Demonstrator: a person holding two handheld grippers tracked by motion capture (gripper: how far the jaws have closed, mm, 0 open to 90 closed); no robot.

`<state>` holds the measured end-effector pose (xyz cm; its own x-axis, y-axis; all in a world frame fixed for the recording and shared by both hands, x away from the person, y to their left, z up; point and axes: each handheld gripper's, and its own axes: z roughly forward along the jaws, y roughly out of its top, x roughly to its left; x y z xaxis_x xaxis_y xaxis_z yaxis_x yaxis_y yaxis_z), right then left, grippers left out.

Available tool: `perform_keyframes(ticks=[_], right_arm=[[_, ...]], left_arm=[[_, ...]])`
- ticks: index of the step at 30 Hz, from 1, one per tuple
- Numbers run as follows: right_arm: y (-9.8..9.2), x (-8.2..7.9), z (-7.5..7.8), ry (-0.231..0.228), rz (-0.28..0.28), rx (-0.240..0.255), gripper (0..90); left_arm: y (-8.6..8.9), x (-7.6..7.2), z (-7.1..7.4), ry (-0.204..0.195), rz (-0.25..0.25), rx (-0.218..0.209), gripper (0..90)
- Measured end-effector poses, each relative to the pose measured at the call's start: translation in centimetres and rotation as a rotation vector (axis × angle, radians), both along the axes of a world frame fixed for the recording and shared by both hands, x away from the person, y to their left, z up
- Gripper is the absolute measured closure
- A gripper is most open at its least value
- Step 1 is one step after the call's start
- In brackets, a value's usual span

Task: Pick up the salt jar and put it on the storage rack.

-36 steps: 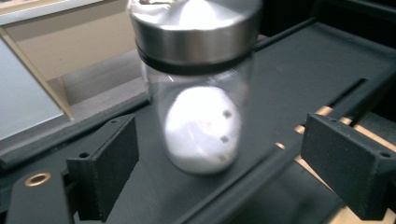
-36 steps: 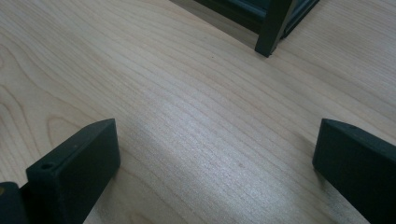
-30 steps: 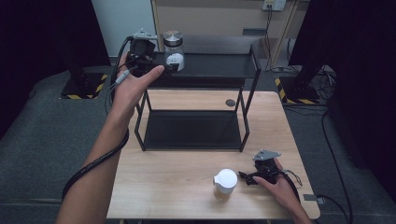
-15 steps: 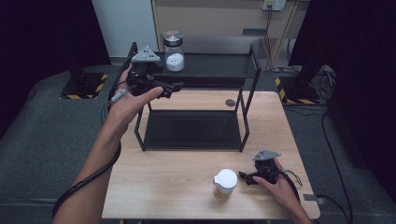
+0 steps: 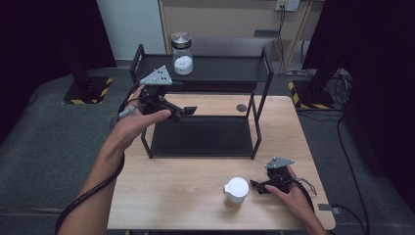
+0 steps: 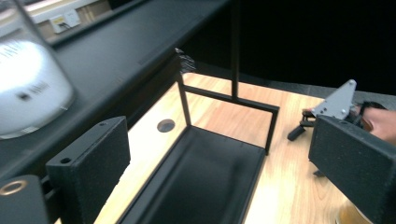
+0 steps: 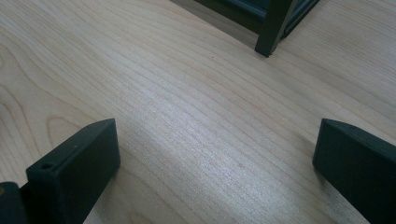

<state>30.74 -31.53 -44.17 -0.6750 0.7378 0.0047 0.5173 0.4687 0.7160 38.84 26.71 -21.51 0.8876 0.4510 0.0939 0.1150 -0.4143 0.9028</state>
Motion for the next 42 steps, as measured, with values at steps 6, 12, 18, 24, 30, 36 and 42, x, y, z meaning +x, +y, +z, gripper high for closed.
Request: perform_keyframes(ticks=[6, 12, 18, 24, 30, 36, 42], right_arm=[[0.0, 0.0, 0.0, 0.001, 0.0, -0.001, 1.4], [0.0, 0.0, 0.0, 0.001, 0.0, -0.001, 1.4], [0.0, 0.0, 0.0, 0.001, 0.0, -0.001, 1.4], [0.0, 0.0, 0.0, 0.001, 0.0, -0.001, 1.4], [0.0, 0.0, 0.0, 0.001, 0.0, -0.001, 1.4], [0.0, 0.0, 0.0, 0.001, 0.0, -0.001, 1.4], [0.0, 0.0, 0.0, 0.001, 0.0, -0.001, 1.4]], left_arm=[[-0.5, 0.2, -2.9, 0.02, -0.054, 0.029, 5.0], [-0.9, 0.1, -5.7, 0.045, -0.078, 0.034, 4.8], [-1.1, -0.2, -8.5, 0.072, -0.093, 0.04, 4.6], [-1.0, -0.7, -11.1, 0.087, -0.106, 0.028, 4.6], [-0.8, -1.1, -12.6, 0.117, -0.103, 0.028, 4.6], [-0.2, -2.0, -14.1, 0.121, -0.096, 0.022, 4.7], [0.3, -2.9, -15.9, 0.136, -0.081, 0.013, 4.7]])
